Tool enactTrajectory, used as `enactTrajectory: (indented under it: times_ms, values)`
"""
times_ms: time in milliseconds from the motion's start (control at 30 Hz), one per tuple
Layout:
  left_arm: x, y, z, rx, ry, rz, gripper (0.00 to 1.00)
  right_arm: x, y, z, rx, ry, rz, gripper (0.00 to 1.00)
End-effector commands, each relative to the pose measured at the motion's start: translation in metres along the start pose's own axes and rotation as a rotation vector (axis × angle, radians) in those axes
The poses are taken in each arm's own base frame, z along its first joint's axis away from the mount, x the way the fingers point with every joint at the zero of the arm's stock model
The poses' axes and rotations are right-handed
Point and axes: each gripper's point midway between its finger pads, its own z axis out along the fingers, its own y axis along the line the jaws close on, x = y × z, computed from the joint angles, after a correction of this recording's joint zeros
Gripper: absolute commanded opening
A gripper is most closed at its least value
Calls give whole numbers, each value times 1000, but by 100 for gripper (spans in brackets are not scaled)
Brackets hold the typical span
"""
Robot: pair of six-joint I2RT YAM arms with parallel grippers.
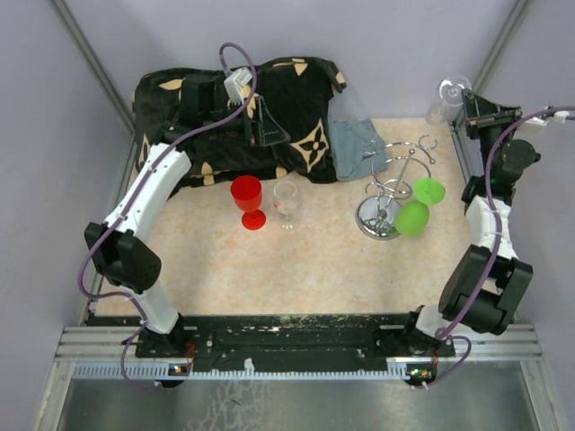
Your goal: Take the wine glass off the wine glass rack
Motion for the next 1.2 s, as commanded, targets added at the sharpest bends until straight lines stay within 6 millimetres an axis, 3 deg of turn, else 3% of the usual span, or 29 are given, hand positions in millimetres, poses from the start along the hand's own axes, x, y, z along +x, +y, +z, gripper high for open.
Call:
enactTrajectory:
  times_ms: [0, 233, 433, 633, 933, 1167]
  values:
    - [-11, -14, -15, 28, -42, -23, 100, -14, 78, -1, -298, -13, -7, 0]
    - [-18, -5, -26, 30, -74, -125, 100, -11, 134, -22, -543, 53, 63, 0]
    - [-40, 1, -33, 97, -109, -198, 100, -1, 176, -44, -708, 132, 139, 0]
    - [-63, -6, -33, 244, -129, -209, 99, 37, 199, -61, -755, 259, 227, 0]
    - [-62, -33, -37, 449, -90, -207, 98, 74, 236, -87, -828, 374, 293, 0]
    - [-72, -47, -37, 495, -109, -152, 100, 97, 240, -98, -848, 412, 382, 0]
